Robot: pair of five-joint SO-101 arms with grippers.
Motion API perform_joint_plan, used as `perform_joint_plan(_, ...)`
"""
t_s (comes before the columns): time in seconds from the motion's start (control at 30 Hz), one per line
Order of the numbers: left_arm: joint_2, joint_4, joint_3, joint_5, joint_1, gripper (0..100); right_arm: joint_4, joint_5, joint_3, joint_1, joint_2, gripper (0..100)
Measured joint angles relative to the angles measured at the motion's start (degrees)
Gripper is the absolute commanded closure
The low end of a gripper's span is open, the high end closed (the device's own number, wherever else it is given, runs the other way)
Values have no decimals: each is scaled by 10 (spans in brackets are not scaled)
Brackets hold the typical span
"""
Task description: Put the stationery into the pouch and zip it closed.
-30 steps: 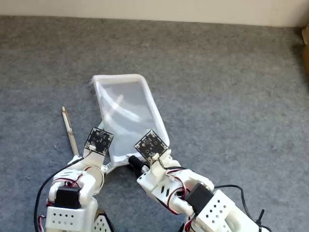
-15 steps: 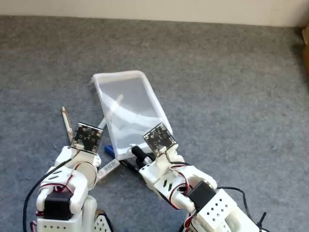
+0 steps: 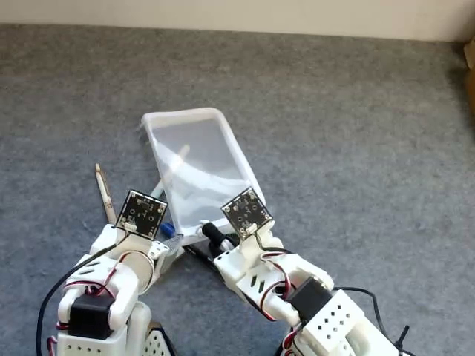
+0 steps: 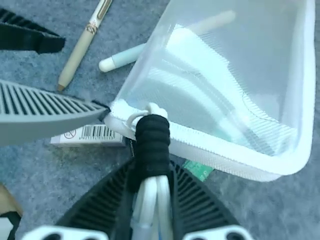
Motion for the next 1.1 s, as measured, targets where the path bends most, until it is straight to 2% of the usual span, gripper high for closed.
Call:
perform_joint_plan(0.17,0,0,0,0,3,723,-10,0,0,0,0,994)
perform_joint_plan(0.3,0,0,11,0,36,723,-10,0,0,0,0,994)
perform_joint_plan(0.47,1,-61,63,0,44,728,-10,0,0,0,0,994)
perform_joint_plan(0.63,2,-117,84,0,0,814,-10,0,0,0,0,994)
perform_joint_plan(1.0,2,-128,84,1,-9,993,-10,0,0,0,0,994)
perform_joint_plan(1.1,2,-128,84,2,-9,993,-10,0,0,11,0,994)
